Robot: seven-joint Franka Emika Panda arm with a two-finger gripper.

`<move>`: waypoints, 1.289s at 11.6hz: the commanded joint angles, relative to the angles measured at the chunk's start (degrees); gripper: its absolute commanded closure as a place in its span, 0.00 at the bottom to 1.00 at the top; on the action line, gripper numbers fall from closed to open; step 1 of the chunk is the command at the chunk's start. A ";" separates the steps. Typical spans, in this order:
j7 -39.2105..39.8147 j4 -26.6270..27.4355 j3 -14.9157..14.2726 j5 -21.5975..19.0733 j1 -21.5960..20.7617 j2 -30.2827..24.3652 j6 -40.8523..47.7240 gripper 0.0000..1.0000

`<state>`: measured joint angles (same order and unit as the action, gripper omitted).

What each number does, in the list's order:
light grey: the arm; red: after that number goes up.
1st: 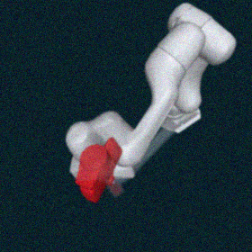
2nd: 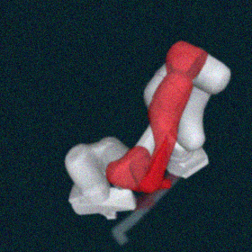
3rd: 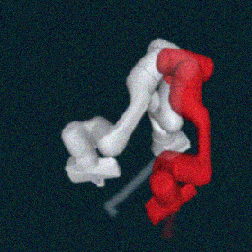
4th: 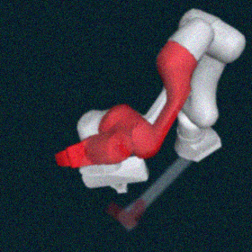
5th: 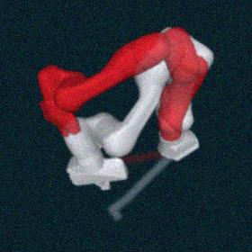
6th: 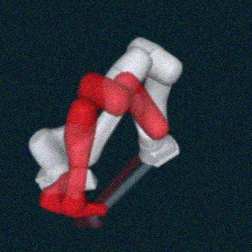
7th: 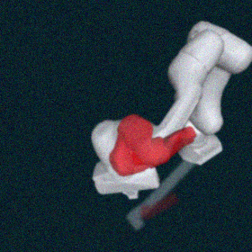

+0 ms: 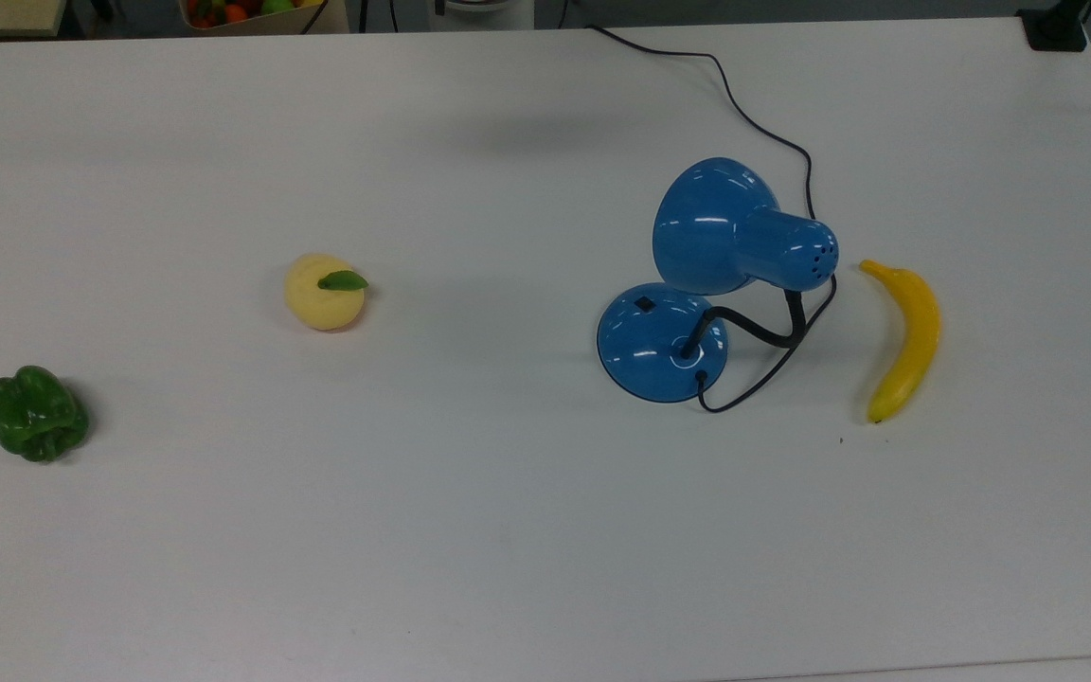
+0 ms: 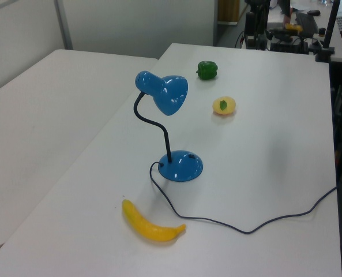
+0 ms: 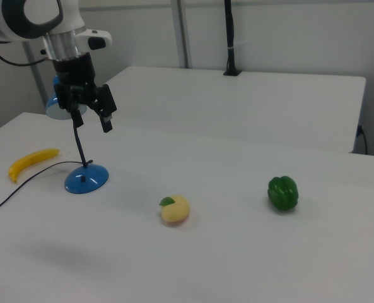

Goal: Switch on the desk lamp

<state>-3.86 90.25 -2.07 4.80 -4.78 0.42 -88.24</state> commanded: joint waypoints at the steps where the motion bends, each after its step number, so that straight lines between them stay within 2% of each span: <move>1: -0.97 -0.52 -1.01 -0.67 -1.02 0.37 0.43 0.00; 15: -0.27 -0.52 -1.01 -0.67 -0.58 0.46 0.35 0.00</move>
<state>-3.86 90.25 -2.19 4.80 -4.75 0.71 -88.24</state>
